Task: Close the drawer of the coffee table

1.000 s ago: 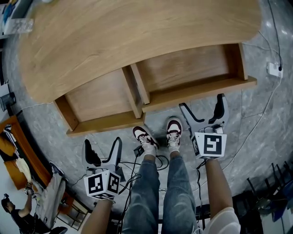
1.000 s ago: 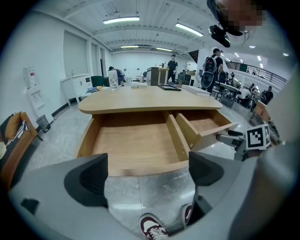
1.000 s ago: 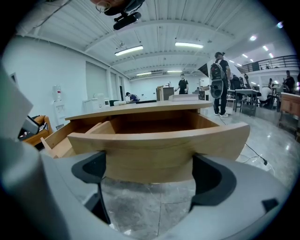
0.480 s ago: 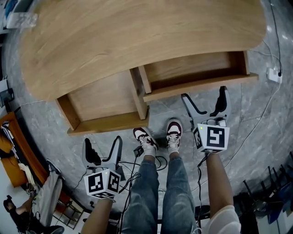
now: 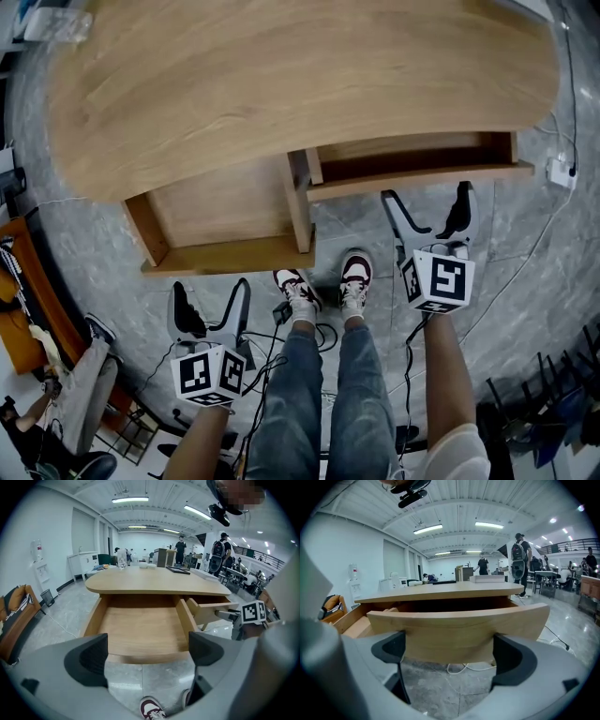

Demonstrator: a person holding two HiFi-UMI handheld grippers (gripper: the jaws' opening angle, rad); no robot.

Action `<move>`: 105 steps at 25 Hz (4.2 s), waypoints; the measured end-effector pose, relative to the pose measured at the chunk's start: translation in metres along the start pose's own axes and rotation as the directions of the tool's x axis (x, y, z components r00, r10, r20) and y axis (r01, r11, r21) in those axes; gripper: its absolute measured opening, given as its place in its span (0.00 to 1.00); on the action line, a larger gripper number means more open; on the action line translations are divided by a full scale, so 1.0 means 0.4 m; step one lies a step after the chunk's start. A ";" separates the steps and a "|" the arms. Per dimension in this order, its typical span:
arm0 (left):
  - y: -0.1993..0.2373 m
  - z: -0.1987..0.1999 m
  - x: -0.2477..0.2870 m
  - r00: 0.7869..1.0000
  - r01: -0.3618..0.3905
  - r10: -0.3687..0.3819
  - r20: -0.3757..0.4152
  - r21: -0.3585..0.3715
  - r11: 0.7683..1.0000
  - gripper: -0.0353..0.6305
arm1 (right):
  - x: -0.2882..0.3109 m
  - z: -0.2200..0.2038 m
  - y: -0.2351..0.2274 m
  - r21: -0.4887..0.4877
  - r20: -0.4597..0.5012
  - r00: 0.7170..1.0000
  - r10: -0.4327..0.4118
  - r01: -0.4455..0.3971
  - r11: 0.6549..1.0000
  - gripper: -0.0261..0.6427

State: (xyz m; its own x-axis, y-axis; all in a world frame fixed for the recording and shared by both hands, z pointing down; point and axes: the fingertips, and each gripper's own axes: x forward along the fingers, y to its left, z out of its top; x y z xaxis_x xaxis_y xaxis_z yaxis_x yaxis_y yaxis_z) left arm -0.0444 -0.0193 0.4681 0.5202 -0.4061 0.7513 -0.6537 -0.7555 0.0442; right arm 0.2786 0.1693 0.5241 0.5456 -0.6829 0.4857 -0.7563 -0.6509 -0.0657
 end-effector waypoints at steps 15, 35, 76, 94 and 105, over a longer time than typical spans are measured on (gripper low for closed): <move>0.025 0.018 0.012 0.999 -0.043 0.045 0.019 -0.081 0.996 0.85 | 0.078 0.018 -0.004 -0.056 -0.063 0.998 -0.018 0.015 0.998 0.92; 0.082 0.015 0.006 0.994 -0.103 0.107 0.017 -0.159 0.982 0.85 | 0.191 0.072 -0.007 -0.073 -0.058 0.998 -0.034 0.030 0.997 0.92; 0.092 0.019 -0.086 0.985 -0.096 0.125 0.123 -0.217 0.971 0.85 | 0.018 0.155 0.003 0.034 -0.015 0.992 -0.127 0.127 0.991 0.06; 0.096 0.046 -0.168 0.962 -0.086 0.147 0.231 -0.257 0.963 0.85 | -0.285 0.309 0.198 -0.039 0.006 1.000 -0.008 0.008 0.999 0.04; 0.103 0.010 -0.188 0.928 -0.050 0.100 0.358 -0.147 0.988 0.85 | -0.290 0.365 0.400 -0.165 -0.044 0.982 0.185 -0.190 0.968 0.04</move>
State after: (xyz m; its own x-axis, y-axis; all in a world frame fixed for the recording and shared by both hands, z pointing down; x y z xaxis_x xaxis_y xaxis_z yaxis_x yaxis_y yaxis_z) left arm -0.1082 -0.0219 0.4107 0.6143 -0.6366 0.4662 -0.7523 -0.6507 0.1029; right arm 0.1471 0.0961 0.3301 0.3796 -0.7766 0.5028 -0.8952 -0.4456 -0.0124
